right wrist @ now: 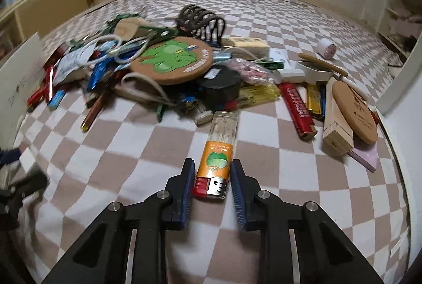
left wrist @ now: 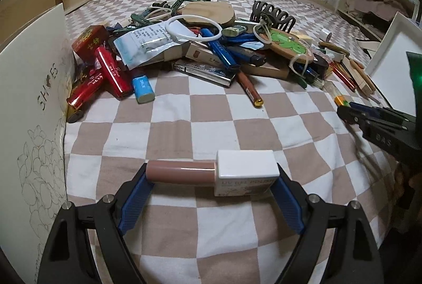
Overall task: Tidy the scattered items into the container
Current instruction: 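Lift the nail polish with the left tool while the right tool grasps the orange lighter, then carry the nail polish and orange lighter over the white box with both tools, then open the left tool to drop the nail polish while the right tool releases the orange lighter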
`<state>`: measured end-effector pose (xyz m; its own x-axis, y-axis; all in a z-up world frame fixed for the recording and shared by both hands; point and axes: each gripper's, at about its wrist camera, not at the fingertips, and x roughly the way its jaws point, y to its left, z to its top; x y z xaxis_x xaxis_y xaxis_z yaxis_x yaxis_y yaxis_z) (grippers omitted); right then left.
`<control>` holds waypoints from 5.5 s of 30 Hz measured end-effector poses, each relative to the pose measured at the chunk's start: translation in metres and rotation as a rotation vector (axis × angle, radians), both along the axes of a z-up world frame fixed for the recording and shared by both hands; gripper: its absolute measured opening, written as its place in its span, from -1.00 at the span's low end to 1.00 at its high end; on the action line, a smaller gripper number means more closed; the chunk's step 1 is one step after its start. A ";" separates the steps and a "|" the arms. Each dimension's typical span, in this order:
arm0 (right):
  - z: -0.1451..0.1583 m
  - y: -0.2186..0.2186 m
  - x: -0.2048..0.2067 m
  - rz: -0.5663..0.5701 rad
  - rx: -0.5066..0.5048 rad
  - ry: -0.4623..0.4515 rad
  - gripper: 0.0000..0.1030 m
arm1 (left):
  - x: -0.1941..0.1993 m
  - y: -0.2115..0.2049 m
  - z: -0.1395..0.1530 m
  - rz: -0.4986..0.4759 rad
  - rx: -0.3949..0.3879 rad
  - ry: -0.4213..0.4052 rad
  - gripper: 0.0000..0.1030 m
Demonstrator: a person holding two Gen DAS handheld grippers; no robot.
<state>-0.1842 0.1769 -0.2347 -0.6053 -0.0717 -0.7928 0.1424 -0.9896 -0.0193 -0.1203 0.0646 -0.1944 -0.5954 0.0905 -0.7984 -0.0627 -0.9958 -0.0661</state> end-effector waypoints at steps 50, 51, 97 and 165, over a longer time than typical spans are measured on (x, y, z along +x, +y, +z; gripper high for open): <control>-0.007 0.009 0.004 -0.252 -0.120 -0.019 0.62 | 0.003 0.000 -0.004 -0.002 -0.005 0.006 0.69; -0.007 0.009 0.005 -0.249 -0.119 -0.019 0.62 | 0.003 0.000 -0.004 -0.002 -0.006 0.006 0.69; 0.141 -0.076 0.041 -0.046 -0.241 0.231 0.62 | 0.023 -0.108 0.169 0.163 -0.023 0.307 0.67; 0.162 -0.378 -0.085 0.406 -0.300 -0.073 1.00 | 0.004 -0.312 0.138 0.344 -0.087 -0.022 0.84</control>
